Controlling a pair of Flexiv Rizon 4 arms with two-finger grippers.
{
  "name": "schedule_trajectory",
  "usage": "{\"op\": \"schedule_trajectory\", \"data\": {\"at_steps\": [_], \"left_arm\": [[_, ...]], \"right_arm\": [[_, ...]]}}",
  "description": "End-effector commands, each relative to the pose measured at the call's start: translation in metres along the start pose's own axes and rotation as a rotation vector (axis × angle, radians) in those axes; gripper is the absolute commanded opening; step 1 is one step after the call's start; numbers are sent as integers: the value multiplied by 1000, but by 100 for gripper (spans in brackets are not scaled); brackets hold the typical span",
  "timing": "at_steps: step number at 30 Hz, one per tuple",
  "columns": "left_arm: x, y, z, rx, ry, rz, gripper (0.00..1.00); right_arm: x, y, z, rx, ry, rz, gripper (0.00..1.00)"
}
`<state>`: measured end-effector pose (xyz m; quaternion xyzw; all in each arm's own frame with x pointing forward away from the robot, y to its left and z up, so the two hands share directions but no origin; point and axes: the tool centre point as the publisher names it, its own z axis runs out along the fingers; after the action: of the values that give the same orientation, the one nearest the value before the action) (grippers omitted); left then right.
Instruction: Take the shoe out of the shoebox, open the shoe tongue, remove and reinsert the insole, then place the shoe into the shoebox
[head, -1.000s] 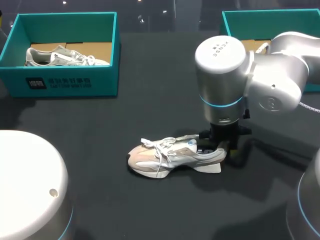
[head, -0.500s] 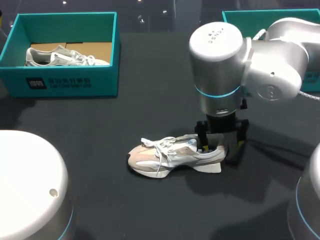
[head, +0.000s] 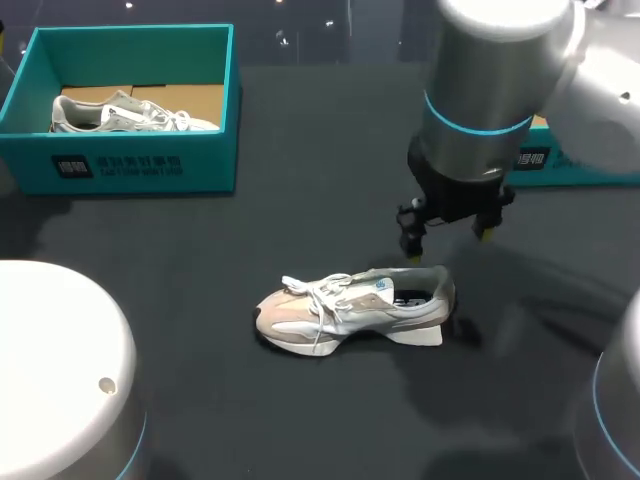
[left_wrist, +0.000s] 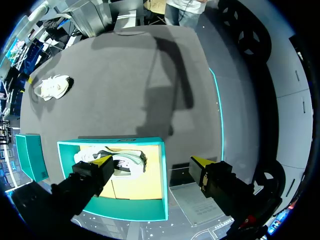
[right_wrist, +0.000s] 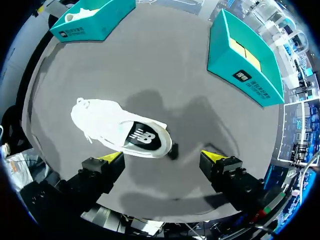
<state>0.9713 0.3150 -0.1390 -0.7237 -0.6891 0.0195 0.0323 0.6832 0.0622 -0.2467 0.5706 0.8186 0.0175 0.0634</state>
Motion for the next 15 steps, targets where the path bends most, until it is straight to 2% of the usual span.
{"op": "schedule_trajectory", "data": {"at_steps": [1,4,6,10,15], "left_arm": [[0,0,0,0,3,1,100],[0,0,0,0,3,1,100],[0,0,0,0,3,1,100],[0,0,0,0,3,1,100],[0,0,0,0,3,1,100]], "right_arm": [[-19,-18,-3,-105,103,-15,100],[-19,-18,-3,-105,103,-15,100],[-24,-22,-5,-243,168,-107,100],[-33,-28,-4,-451,263,-248,100],[-45,-32,-4,-567,299,-363,100]]}}
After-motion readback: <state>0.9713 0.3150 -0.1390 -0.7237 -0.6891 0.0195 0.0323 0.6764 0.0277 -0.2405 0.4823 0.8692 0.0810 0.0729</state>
